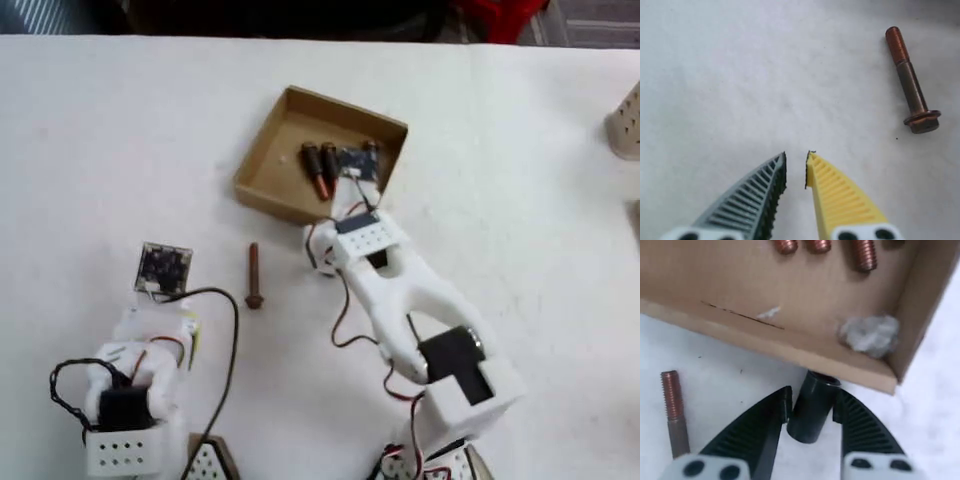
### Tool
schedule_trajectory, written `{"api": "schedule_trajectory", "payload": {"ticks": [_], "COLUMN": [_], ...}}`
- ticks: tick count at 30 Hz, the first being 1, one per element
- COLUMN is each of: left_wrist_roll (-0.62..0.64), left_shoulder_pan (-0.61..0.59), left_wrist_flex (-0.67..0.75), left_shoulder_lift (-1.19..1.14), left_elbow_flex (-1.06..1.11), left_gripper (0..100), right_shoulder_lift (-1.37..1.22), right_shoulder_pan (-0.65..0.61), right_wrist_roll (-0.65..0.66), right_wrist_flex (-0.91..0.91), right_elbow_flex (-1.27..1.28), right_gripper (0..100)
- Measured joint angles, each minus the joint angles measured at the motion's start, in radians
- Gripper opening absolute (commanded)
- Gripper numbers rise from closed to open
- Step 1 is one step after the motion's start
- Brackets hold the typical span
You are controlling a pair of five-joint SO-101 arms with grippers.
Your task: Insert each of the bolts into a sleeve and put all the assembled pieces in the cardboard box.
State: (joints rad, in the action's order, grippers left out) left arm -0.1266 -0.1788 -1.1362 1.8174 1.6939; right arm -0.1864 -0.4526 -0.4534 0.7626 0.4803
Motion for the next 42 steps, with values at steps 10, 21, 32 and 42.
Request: {"api": "schedule_trajectory", "payload": {"ticks": [10,21,32,42], "left_wrist_roll": [0.0,0.0,0.028,0.037], "left_shoulder_pan": [0.0,0.0,0.002,0.031], "left_wrist_flex": [0.0,0.0,-0.006,-0.069], "left_shoulder_lift": [0.0,0.0,0.0,0.0], "left_elbow_flex": [0.0,0.0,-0.008,-0.153], "left_gripper": [10,10,10,10], "right_shoulder_lift": [-0.021,0.256,0.281,0.287], "right_shoulder_pan": [0.011,0.087,0.322,0.47], "right_wrist_roll": [0.0,0.002,0.238,0.47], "right_wrist_flex": [0.147,0.497,0.577,0.522], "right_elbow_flex": [-0.077,-0.071,0.029,0.144], "right_gripper": [1.6,1.7,1.7,1.7]}}
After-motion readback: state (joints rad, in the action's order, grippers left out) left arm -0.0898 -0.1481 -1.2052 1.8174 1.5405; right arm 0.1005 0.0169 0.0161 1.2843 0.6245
